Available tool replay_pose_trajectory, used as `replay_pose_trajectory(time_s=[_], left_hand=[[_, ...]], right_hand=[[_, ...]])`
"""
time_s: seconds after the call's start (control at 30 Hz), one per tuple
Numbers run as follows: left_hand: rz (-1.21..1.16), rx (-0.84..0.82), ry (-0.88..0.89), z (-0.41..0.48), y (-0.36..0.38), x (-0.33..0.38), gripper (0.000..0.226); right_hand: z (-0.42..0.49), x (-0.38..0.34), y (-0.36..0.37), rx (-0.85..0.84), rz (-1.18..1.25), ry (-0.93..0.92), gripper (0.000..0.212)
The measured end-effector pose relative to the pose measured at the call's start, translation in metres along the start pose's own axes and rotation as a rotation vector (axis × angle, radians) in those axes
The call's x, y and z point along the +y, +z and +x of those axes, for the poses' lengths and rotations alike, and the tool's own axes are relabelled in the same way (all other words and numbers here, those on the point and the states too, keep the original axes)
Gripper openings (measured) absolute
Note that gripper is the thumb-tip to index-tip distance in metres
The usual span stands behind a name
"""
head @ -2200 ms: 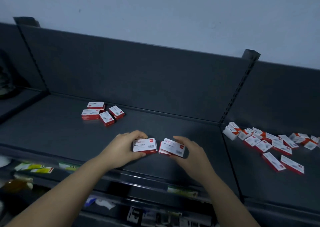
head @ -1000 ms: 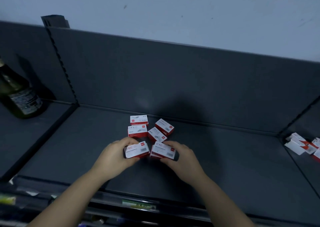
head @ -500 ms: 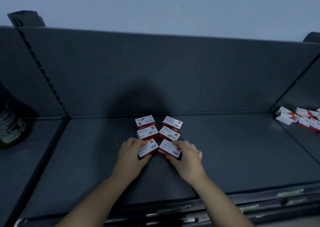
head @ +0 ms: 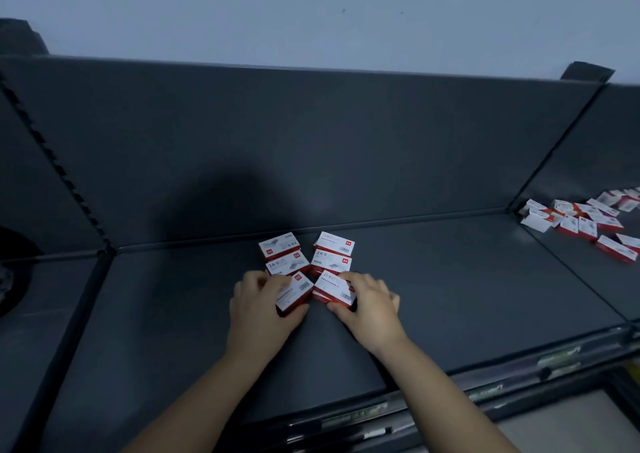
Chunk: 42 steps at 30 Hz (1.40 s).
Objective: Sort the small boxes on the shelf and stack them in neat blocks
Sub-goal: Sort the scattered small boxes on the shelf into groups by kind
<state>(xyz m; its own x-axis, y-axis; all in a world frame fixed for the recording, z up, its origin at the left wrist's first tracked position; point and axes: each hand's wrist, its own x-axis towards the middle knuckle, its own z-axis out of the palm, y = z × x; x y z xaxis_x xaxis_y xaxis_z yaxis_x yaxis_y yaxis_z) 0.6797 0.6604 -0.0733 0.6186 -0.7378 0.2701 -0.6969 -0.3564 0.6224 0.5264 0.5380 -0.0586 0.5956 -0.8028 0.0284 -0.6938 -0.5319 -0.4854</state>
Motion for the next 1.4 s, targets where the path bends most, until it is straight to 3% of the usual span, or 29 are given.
replay_pose_trajectory(time_s=[0.13,0.33,0.47,0.67,1.0,1.4], left_hand=[[-0.046,0.083,0.040,0.006,-0.010,0.005,0.056],[0.080,-0.093,0.183,0.026,-0.008,0.012,0.065],[0.221,-0.251,0.187,0.036,-0.001,0.027,0.068],[0.283,-0.396,0.219,0.041,0.013,0.068,0.071],[0.305,-0.457,0.334,0.039,0.066,0.169,0.071],[0.272,-0.510,0.377,0.004,0.173,0.326,0.070]], right_hand=[[-0.002,0.006,-0.006,0.007,0.091,-0.059,0.052],[-0.003,0.023,-0.029,-0.013,0.020,-0.122,0.055],[0.001,0.032,-0.049,-0.112,-0.143,-0.139,0.067],[-0.003,0.055,-0.074,-0.078,-0.252,-0.110,0.064],[-0.018,0.135,-0.130,-0.040,-0.312,-0.069,0.067],[-0.051,0.287,-0.236,-0.060,-0.370,-0.031,0.075]])
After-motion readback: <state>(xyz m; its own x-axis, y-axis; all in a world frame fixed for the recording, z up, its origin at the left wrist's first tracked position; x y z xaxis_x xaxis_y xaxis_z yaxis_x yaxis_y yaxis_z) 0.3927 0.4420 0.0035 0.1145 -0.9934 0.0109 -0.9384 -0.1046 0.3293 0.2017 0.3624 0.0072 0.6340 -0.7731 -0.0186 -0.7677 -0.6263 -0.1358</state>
